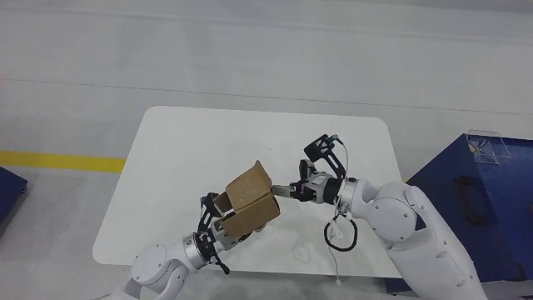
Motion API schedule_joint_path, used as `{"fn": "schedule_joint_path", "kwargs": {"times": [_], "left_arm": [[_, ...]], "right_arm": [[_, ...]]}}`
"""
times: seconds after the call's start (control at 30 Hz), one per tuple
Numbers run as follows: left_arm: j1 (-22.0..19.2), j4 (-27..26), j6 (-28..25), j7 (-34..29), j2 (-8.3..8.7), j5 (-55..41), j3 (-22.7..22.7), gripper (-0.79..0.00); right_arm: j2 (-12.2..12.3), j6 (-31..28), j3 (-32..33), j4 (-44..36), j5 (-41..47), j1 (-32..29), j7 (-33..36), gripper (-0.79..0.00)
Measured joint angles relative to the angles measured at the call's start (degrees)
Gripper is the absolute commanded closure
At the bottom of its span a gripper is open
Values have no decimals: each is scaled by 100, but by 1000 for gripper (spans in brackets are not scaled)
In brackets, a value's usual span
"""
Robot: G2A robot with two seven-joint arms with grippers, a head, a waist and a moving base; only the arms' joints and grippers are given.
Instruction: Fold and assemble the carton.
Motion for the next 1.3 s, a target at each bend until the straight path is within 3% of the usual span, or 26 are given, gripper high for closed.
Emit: {"fn": "schedule_joint_path", "kwargs": {"times": [1.3], "left_arm": [[-16, -24, 98, -35, -31, -159, 28, 0]], "right_arm": [[-69, 58, -176, -85, -217, 122, -39, -785]]}}
